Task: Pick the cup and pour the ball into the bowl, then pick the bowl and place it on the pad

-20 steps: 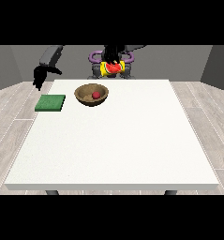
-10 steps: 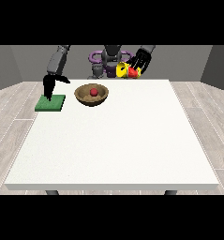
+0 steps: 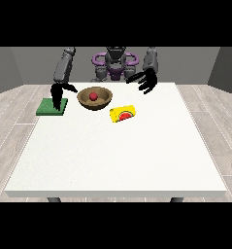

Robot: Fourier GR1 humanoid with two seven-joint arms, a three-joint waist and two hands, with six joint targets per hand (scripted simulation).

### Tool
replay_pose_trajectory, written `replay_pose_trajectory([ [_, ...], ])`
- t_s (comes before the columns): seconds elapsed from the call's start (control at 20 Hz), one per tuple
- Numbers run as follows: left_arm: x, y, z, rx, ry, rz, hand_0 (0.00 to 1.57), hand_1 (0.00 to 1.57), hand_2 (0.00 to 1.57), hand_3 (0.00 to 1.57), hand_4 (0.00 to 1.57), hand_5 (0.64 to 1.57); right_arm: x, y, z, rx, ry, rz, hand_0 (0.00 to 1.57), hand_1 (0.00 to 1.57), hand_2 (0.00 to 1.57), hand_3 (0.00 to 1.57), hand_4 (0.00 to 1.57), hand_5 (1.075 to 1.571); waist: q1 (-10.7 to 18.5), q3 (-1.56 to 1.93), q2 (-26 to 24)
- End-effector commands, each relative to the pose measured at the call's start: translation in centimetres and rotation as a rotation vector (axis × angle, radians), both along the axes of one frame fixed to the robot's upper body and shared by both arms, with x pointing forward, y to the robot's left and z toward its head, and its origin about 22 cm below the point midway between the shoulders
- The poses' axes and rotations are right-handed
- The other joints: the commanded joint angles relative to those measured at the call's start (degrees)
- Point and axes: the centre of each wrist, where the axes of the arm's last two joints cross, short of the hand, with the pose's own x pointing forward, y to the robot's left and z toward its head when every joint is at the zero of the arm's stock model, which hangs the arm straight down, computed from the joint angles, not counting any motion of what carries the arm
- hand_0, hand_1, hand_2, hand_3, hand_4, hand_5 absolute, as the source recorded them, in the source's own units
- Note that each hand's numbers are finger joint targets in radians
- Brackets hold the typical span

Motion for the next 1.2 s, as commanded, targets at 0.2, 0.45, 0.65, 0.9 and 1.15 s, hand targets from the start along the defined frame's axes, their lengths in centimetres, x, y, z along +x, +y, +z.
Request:
replay_pose_trajectory([
  [0.2, -0.3, 5.1, -5.4, -0.157, 0.120, 0.010, 0.00, 0.00, 0.00, 0.00, 0.00, 1.523, -0.9, 5.3, -2.1, -0.031, 0.097, 0.104, 0.00, 0.00, 0.00, 0.00, 0.02, 1.540, -5.2, 0.20, -4.5],
  [0.45, -0.7, 2.4, -4.8, -0.164, 0.132, -0.036, 0.00, 0.00, 0.00, 0.00, 0.00, 1.533, -2.3, 3.5, -4.4, -0.009, 0.139, 0.045, 0.00, 0.00, 0.00, 0.00, 0.08, 1.543, -2.6, 0.24, -5.6],
  [0.65, -0.4, 0.6, -2.8, -0.133, 0.095, -0.101, 0.00, 0.00, 0.00, 0.00, 0.00, 1.549, -2.4, 5.0, -6.0, 0.028, 0.124, 0.003, 0.00, 0.00, 0.00, 0.00, 0.25, 1.550, 0.1, 0.27, -2.7],
  [0.9, 0.4, 0.0, 1.6, -0.120, 0.044, -0.156, 0.00, 0.00, 0.00, 0.00, 0.00, 1.556, -3.1, 2.6, -6.3, 0.066, 0.098, -0.035, 0.00, 0.00, 0.00, 0.00, 0.14, 1.530, 3.3, 0.30, 0.3],
  [1.15, -0.8, -0.1, -0.3, -0.114, 0.037, -0.197, 0.00, 0.00, 0.00, 0.00, 0.00, 1.558, -4.2, 4.7, -7.7, 0.108, 0.099, -0.061, 0.00, 0.00, 0.00, 0.00, 0.21, 1.527, 6.2, 0.28, 0.4],
])
